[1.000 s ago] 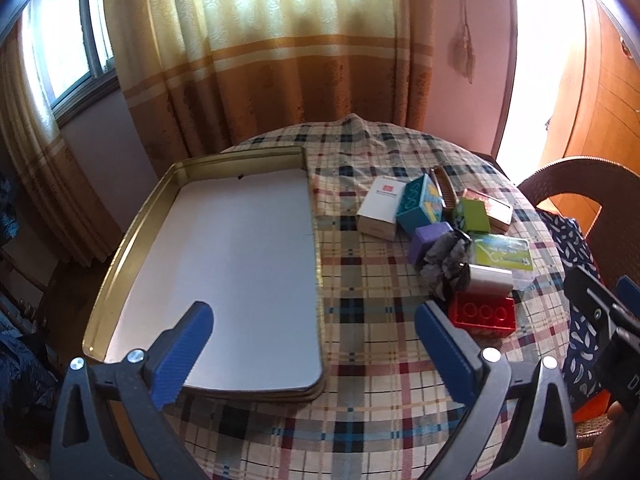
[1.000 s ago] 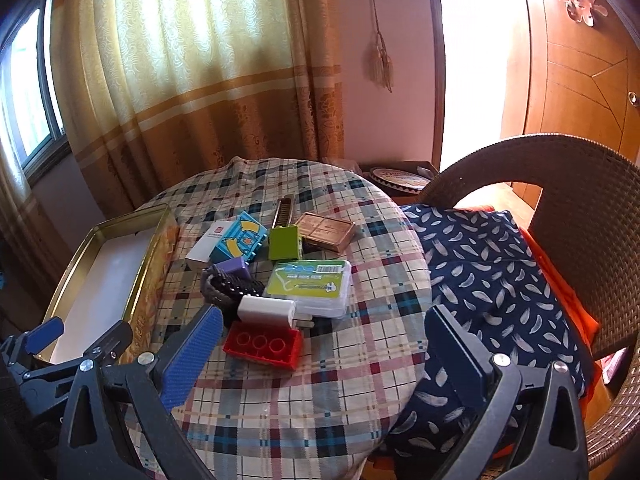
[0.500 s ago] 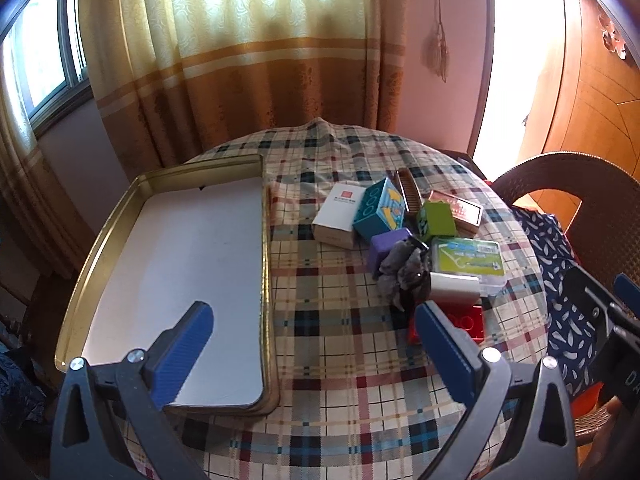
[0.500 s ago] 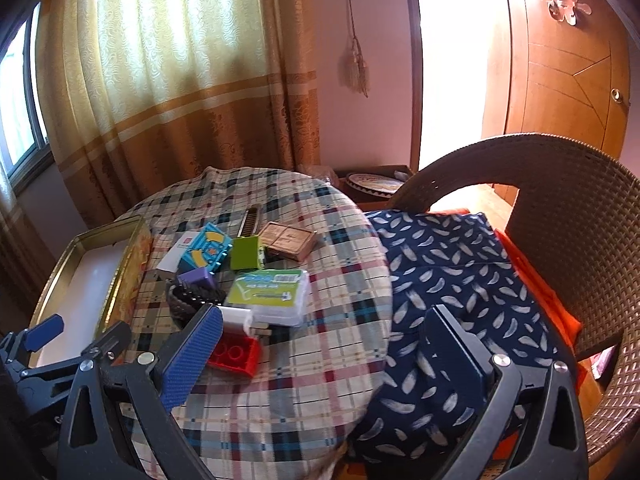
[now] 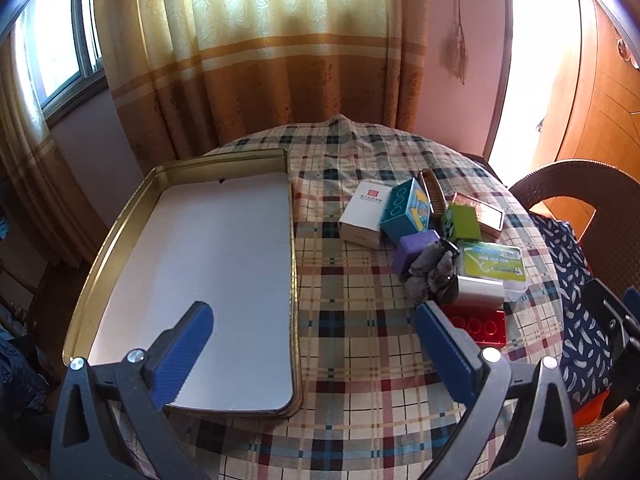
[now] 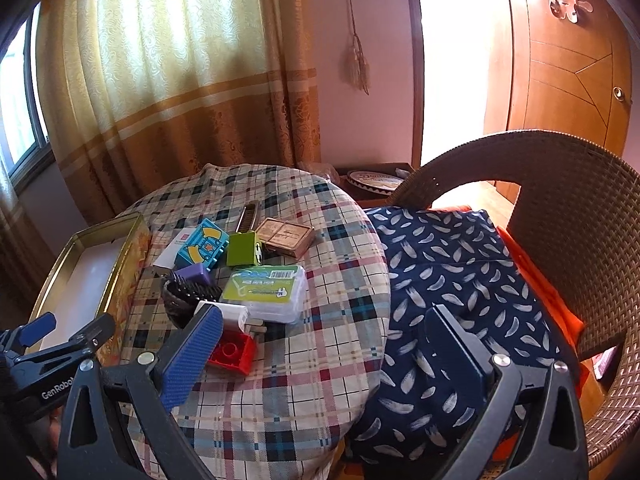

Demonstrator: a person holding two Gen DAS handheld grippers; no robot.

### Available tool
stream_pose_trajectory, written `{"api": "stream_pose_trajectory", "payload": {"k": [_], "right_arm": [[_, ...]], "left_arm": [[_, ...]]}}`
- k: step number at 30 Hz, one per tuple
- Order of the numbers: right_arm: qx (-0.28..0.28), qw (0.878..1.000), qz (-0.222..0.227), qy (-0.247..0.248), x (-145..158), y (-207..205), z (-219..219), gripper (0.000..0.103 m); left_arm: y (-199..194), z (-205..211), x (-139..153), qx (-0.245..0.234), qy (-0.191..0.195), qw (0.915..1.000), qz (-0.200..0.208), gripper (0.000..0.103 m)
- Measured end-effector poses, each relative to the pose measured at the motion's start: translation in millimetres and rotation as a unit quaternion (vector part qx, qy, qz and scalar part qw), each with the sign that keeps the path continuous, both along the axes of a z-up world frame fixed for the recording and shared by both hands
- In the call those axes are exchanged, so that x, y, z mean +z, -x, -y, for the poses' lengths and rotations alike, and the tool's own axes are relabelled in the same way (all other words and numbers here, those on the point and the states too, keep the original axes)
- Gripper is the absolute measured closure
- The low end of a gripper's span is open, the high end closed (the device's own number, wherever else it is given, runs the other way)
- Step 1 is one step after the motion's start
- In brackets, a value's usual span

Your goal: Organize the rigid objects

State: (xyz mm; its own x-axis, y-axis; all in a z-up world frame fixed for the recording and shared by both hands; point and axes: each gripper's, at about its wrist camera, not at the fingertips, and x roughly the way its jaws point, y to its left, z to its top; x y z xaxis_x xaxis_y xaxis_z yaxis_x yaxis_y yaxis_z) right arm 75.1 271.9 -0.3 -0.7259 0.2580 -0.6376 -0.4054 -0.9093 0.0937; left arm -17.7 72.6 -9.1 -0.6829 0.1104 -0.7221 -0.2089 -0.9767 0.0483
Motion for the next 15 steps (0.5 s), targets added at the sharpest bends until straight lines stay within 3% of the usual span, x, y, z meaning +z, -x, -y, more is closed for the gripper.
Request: {"api": "stream_pose_trajectory", "payload": {"k": [15], "right_arm": [[0.008,1.000,-0.005,0.002,-0.6,3.2,-1.6,0.001]], "left_arm": [[1.2,-8.6,1.0,-0.001,0.016,0.9999,0.000,0.001]]}}
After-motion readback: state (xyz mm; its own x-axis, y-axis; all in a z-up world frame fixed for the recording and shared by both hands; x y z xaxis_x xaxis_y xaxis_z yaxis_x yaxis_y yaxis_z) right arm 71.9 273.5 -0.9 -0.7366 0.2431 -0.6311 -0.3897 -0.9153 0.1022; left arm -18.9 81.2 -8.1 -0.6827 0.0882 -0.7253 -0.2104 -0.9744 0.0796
